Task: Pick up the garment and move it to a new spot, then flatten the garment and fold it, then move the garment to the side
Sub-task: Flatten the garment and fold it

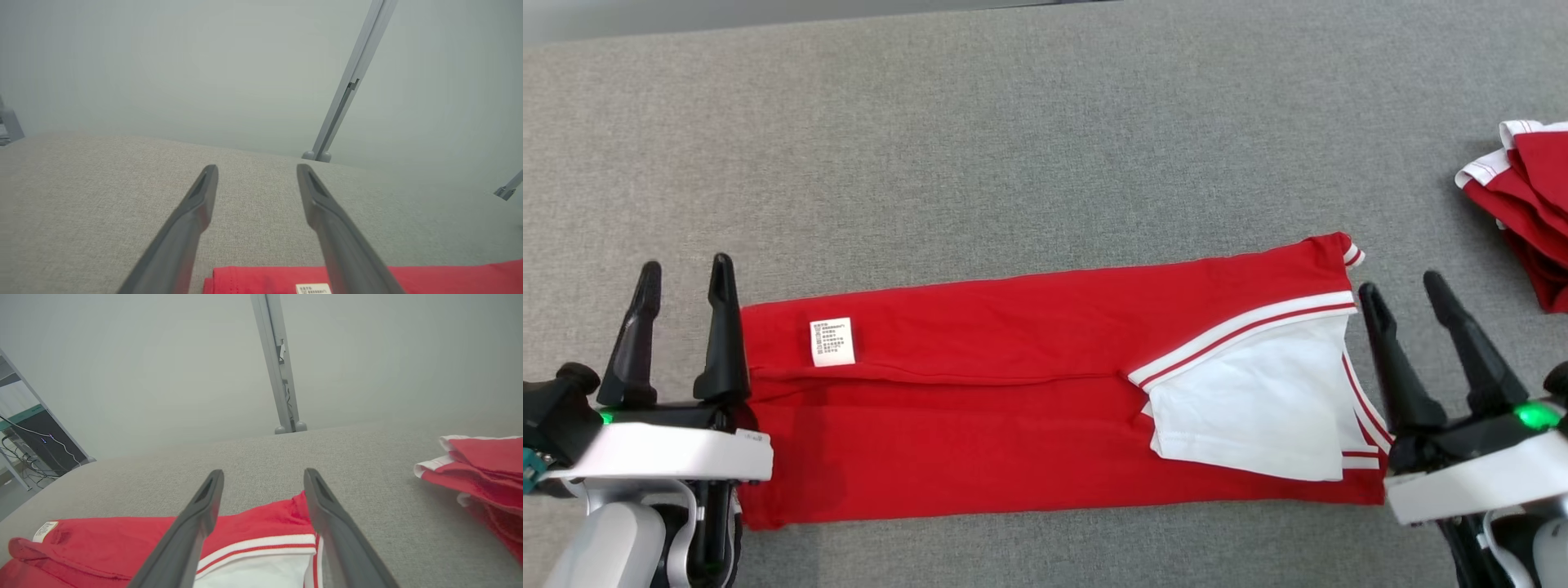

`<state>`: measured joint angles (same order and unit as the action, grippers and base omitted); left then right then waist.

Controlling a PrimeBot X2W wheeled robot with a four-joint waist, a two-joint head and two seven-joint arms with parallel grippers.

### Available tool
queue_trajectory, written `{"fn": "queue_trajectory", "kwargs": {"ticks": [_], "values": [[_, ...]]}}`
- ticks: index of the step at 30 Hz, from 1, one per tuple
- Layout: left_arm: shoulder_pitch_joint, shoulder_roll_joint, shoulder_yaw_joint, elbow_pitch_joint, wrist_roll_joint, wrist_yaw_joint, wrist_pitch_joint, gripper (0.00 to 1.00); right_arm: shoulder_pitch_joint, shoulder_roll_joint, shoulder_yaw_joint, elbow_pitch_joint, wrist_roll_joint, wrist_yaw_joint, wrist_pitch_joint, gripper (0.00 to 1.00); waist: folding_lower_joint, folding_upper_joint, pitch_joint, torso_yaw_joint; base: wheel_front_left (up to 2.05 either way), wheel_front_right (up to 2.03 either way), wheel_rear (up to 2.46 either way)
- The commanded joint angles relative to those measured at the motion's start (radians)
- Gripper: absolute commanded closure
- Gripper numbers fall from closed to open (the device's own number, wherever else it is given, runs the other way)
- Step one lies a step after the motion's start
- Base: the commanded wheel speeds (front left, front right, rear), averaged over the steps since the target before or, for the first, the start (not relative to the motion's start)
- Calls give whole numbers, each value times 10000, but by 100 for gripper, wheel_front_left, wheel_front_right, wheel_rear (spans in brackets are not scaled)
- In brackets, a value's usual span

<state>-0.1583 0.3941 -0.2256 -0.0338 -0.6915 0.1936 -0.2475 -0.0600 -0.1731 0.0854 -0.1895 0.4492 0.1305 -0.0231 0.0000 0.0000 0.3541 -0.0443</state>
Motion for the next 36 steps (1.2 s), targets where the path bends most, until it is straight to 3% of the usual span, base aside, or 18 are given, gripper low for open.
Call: {"fn": "queue_trajectory", "kwargs": {"ticks": [1,8,15,25,36], "values": [[-203,-53,139,-249,301,166,-89,0,-403,-156,-183,170,-85,7,-271,0,0,0,-117,58,0,0,0],[77,39,54,-512,730,479,-54,0,-1118,-443,-402,606,-292,5,-583,0,0,0,-256,133,0,0,0],[576,-124,-215,-434,1017,616,-102,0,-1316,-286,-774,1169,-762,7,-1261,0,0,0,-462,266,0,0,0],[961,-451,-93,23,1301,343,-153,0,-783,-24,-921,1882,-1223,7,-1632,0,0,0,-716,397,0,0,0],[615,-565,396,107,1571,-305,-157,0,-625,-46,-955,2140,-1265,7,-1601,0,0,0,-775,578,0,0,0]]}}
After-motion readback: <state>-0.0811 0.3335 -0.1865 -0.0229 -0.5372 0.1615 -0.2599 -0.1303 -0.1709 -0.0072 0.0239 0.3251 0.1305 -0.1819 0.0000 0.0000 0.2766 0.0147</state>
